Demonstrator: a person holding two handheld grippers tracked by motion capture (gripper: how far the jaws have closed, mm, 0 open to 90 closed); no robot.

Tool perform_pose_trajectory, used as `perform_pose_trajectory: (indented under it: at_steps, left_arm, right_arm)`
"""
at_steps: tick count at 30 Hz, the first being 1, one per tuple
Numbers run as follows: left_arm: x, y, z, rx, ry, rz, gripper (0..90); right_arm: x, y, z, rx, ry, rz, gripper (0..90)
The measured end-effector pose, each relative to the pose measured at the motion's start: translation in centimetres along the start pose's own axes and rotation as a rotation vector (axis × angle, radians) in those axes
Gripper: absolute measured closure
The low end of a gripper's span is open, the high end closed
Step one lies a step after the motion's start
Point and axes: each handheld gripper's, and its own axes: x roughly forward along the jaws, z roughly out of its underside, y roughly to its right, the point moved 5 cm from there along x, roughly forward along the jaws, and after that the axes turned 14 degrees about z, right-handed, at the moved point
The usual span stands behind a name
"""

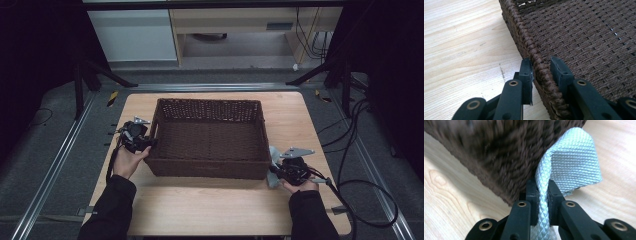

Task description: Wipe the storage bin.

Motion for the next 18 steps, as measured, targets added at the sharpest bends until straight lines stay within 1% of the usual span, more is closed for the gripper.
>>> perform_pose_trajectory:
  at_steps: [1, 2, 3, 4, 5, 6, 7, 8, 9, 10, 11, 13, 16, 17, 18]
  left_arm:
    - [0.0, 0.0, 0.0, 0.0, 0.0, 0.0, 71.5]
    - [0.0, 0.0, 0.0, 0.0, 0.0, 0.001, 71.4]
    - [0.0, 0.0, 0.0, -0.001, 0.0, 0.002, 71.4]
    - [0.0, 0.0, 0.0, -0.002, 0.0, 0.004, 71.4]
    - [0.0, 0.0, 0.0, -0.002, 0.0, 0.004, 71.3]
    - [0.0, 0.0, 0.0, -0.003, 0.001, 0.005, 71.3]
    - [0.0, 0.0, 0.0, -0.003, 0.001, 0.006, 71.3]
    - [0.0, 0.0, 0.0, -0.002, 0.0, 0.003, 71.4]
    - [0.0, 0.0, 0.0, -0.002, 0.0, 0.003, 71.4]
    - [0.0, 0.0, 0.0, -0.002, 0.0, 0.004, 71.4]
    - [0.0, 0.0, 0.0, -0.002, 0.0, 0.004, 71.4]
    - [0.0, 0.0, 0.0, -0.002, 0.0, 0.003, 71.4]
    - [0.0, 0.0, 0.0, -0.002, 0.001, 0.004, 71.3]
    - [0.0, 0.0, 0.0, -0.003, 0.0, 0.005, 71.3]
    - [0.0, 0.0, 0.0, -0.003, 0.001, 0.005, 71.3]
  right_arm:
    - [0.0, 0.0, 0.0, 0.0, 0.0, 0.0, 83.5]
    - [-0.2, 0.1, -0.3, 0.001, 0.013, 0.004, 83.4]
    - [-0.8, 0.4, -1.0, -0.002, 0.05, 0.012, 83.4]
    - [-1.2, 0.6, -1.4, -0.002, 0.067, 0.017, 83.5]
    - [-1.2, 0.6, -1.4, -0.002, 0.067, 0.017, 83.5]
    - [-1.7, 0.8, -1.7, -0.002, 0.089, 0.021, 83.5]
    - [-2.5, 1.0, -2.3, -0.002, 0.117, 0.03, 83.4]
    - [-2.9, 1.0, -2.6, -0.006, 0.132, 0.035, 83.5]
    - [-2.9, 1.0, -2.6, -0.006, 0.132, 0.035, 83.5]
    - [-3.7, 0.8, -3.1, -0.022, 0.163, 0.027, 83.5]
    - [-3.7, 0.8, -3.1, -0.022, 0.163, 0.027, 83.5]
    - [-3.9, 0.5, -3.2, -0.038, 0.162, 0.033, 83.5]
    - [-3.4, 0.4, -2.3, -0.034, 0.131, 0.027, 83.5]
    - [-3.4, 0.4, -2.3, -0.034, 0.131, 0.027, 83.5]
    - [-3.0, 0.4, -1.7, -0.029, 0.109, 0.026, 83.5]
